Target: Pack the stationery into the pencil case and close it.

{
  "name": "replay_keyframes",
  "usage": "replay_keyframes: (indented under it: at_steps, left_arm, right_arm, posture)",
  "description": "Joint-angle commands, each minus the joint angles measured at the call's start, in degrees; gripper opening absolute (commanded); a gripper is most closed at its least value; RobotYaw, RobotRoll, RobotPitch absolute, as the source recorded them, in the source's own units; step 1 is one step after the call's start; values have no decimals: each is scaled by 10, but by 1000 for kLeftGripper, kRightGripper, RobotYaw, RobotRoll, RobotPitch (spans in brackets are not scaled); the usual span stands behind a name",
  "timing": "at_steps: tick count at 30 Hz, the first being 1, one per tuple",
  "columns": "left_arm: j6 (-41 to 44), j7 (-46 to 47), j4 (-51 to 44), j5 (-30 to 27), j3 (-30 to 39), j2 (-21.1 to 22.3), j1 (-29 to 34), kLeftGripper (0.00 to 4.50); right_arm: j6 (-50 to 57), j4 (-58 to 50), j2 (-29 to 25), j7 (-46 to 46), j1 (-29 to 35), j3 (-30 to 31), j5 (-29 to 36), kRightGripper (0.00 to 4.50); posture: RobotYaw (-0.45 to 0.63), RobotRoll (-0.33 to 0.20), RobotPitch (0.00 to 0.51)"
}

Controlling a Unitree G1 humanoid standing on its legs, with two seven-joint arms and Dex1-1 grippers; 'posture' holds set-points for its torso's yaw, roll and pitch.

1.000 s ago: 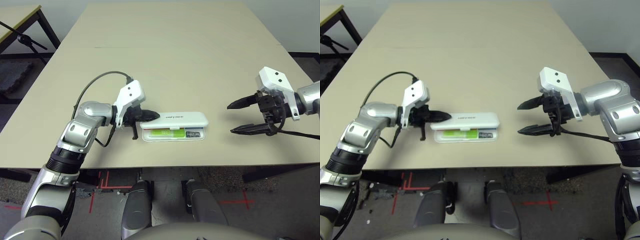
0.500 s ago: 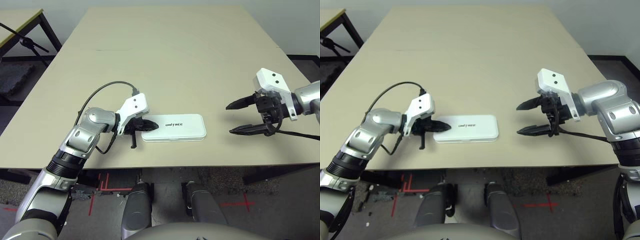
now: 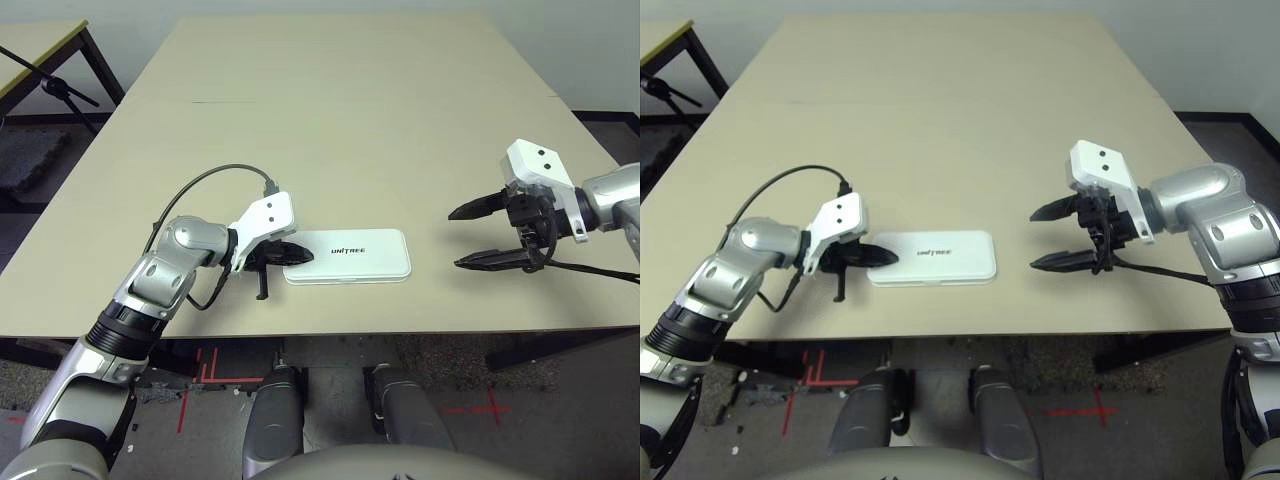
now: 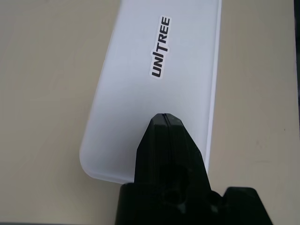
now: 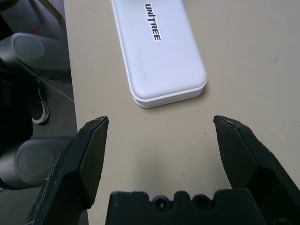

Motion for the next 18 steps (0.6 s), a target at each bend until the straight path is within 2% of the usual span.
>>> replay_keyframes:
  at_steps: [1,3,5,7,16,17,18]
  left_arm:
    - [8,11,34,25,-25,-7,17,22]
    - [3,34,42,5,8,-28,10,22]
    - [-6,68,58,-14,54,-53,-1,395]
    - [-4,100,77,-29,96,-70,-11,950]
    - [-38,253,150,-81,267,-119,-52,4231]
    - [-48,279,165,-81,285,-123,-60,4453]
    - [-62,316,188,-79,310,-127,-70,4453]
  right_arm:
    - [-2,1,4,-4,4,5,-3,4500]
    - [-4,2,8,-10,5,1,-3,4500]
    - [-7,7,13,-20,5,-4,-2,4500]
    - [-18,20,31,-48,0,-9,-10,4500]
    - [-64,127,185,-281,-53,-80,-31,4500]
    - [-76,148,199,-313,-62,-89,-39,4500]
    - [-96,180,217,-357,-72,-103,-48,4500]
  posture:
    - [-30,0,120]
    - [-31,0,121]
    - [-32,0,121]
    - [-34,0,122]
    - [-24,0,131]
    - [-24,0,131]
    - [-24,0,131]
